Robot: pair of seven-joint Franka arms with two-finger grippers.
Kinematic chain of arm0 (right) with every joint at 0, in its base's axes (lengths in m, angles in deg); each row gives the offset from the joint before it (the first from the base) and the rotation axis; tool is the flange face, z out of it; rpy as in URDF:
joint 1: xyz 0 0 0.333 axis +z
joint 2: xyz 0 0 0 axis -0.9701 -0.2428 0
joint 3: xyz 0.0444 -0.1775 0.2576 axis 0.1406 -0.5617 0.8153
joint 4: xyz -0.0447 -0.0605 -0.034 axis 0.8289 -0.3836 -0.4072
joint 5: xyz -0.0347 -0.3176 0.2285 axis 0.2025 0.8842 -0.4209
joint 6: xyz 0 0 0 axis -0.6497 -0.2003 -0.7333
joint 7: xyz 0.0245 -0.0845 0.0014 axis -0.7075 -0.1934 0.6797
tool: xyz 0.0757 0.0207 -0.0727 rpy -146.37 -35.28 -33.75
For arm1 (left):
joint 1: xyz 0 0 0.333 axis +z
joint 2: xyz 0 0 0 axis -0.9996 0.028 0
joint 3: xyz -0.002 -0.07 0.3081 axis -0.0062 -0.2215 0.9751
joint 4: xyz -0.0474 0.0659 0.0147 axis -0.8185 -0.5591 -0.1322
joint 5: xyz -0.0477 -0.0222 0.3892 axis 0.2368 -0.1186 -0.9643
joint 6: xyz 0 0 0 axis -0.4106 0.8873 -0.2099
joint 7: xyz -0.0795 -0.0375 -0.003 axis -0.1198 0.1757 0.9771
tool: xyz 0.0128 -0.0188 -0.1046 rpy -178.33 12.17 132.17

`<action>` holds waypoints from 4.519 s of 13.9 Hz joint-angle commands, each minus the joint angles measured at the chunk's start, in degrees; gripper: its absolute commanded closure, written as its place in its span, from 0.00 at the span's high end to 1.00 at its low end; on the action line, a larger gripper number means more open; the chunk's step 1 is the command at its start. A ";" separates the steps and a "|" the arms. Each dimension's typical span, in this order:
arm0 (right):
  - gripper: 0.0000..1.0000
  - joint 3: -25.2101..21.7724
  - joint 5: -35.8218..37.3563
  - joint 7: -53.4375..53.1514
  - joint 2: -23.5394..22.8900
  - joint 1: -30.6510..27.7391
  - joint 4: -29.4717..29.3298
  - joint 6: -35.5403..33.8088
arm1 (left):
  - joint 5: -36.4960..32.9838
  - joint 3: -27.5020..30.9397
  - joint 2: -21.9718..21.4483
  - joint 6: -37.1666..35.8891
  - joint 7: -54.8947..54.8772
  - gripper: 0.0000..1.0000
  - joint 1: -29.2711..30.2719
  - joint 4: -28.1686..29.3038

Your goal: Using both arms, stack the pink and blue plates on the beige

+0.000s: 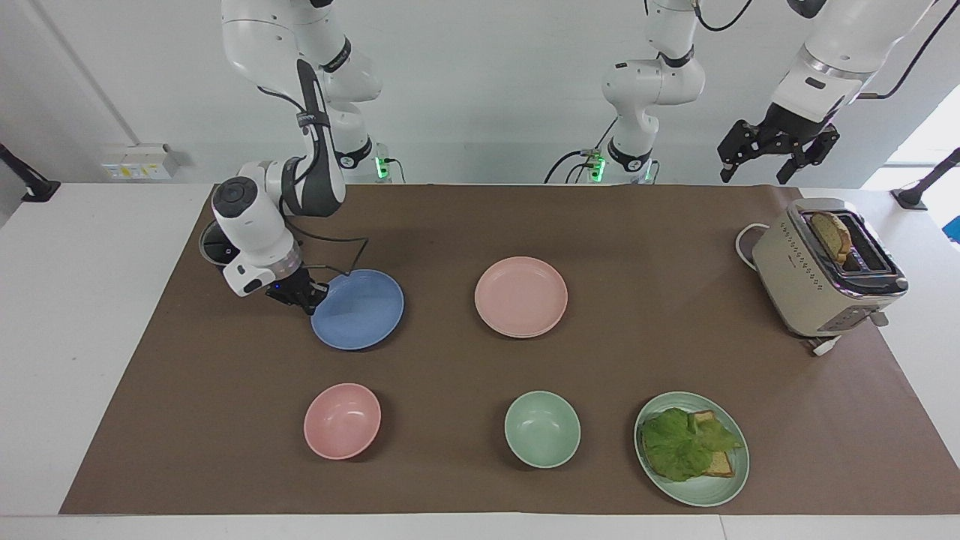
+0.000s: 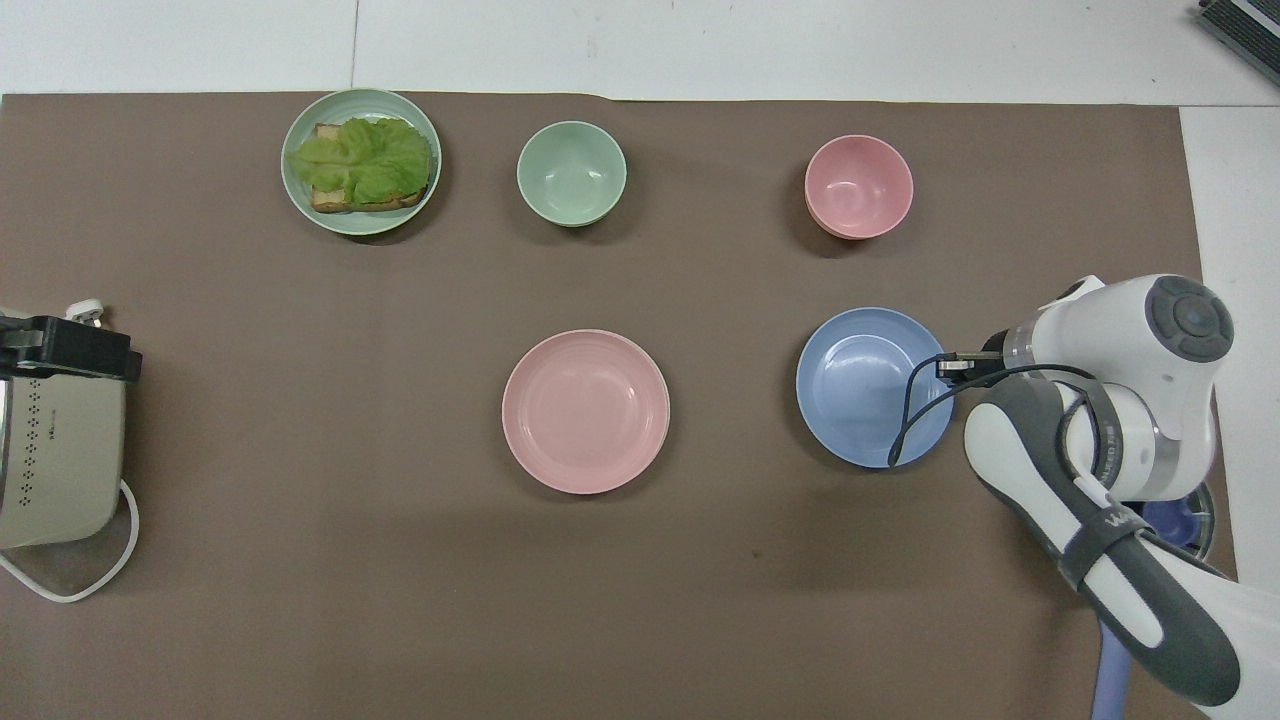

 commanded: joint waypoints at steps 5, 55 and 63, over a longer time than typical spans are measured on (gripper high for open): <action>0.01 0.41 -1.33 1.52 -0.97 -0.24 0.65 1.30 | 0.53 0.11 -1.25 -0.76 0.19 1.00 0.35 0.85; 1.00 7.53 1.05 -16.15 14.06 -0.59 -25.53 -35.33 | 0.53 0.11 -1.25 -0.76 0.19 1.00 0.26 0.85; 1.00 5.86 3.16 -12.10 13.18 -0.68 -30.72 -41.50 | 0.53 0.11 -1.25 -0.76 0.19 1.00 0.26 0.85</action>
